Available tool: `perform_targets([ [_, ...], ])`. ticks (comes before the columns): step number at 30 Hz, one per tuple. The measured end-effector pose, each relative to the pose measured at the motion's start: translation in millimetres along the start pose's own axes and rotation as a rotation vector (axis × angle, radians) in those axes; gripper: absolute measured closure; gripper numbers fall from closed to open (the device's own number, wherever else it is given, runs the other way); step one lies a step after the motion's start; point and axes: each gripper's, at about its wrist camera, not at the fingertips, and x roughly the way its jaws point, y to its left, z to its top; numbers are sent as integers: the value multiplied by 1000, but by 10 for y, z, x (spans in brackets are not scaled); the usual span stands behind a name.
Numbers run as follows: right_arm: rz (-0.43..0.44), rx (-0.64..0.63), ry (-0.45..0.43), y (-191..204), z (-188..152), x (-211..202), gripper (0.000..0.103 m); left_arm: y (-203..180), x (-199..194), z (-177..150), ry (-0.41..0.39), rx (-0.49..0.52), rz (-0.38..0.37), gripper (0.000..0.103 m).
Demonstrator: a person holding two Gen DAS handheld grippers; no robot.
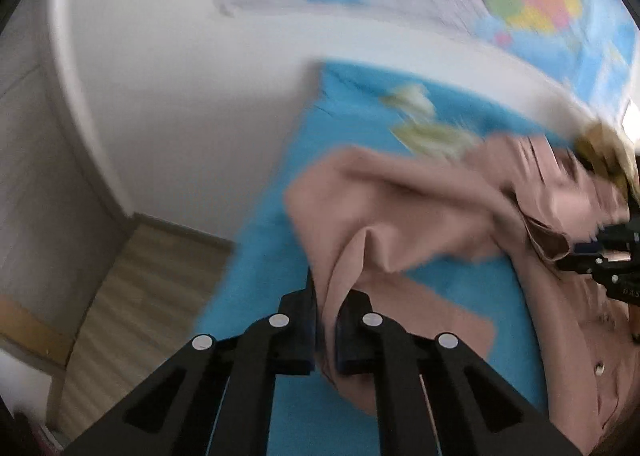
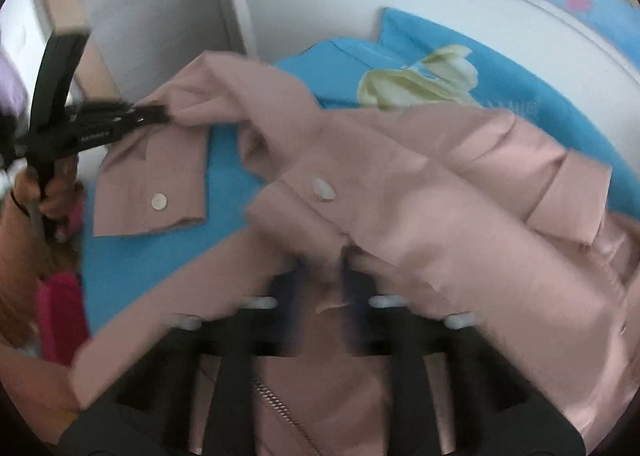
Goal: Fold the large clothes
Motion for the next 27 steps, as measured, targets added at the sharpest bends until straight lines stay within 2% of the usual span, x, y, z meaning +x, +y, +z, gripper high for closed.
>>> perform_targets([
  [2,20,68,-63,-158,-1,-192,94,192,-235,32,-75,-24,9,96],
  [4,44,115,-87,-293,-11,-321,91,263,-392,48,-111,-25,-4,96],
  [5,51,126,-79,-334,-16,-341,86,254,-452,57,-125,-13,-8,95],
  [6,42,127,-73,-342,-20,-347,76,229,-486,58,-135,3,-13,95],
  [7,35,119,-60,-335,-38,-323,67,211,-512,49,-143,14,-46,93],
  [8,38,106,-35,-311,-64,-272,58,210,-531,37,-146,15,-98,86],
  [9,37,91,-16,-282,-88,-227,58,232,-539,-3,-148,-3,-168,83],
  [10,45,75,4,-240,-119,-178,58,237,-528,-48,-144,-11,-205,81],
  [12,71,54,26,-171,-159,-129,58,234,-511,-129,-144,-4,-214,80],
  [15,66,22,10,-95,-112,-191,54,246,-498,-244,-114,-29,-222,63],
  [17,77,-2,-26,-34,7,-274,44,311,-527,-338,-112,-59,-227,39],
  [19,92,-28,-57,32,106,-325,38,370,-533,-440,-104,-68,-233,31],
  [20,96,-41,-68,81,142,-341,37,376,-514,-483,-95,-63,-199,29],
  [25,121,-65,-60,205,265,-212,34,435,-247,-675,45,-25,-40,29],
  [26,127,-58,-55,195,259,-190,34,440,-223,-680,38,-22,-17,38],
  [27,128,-50,-50,185,244,-180,34,471,-243,-660,20,-37,-32,51],
])
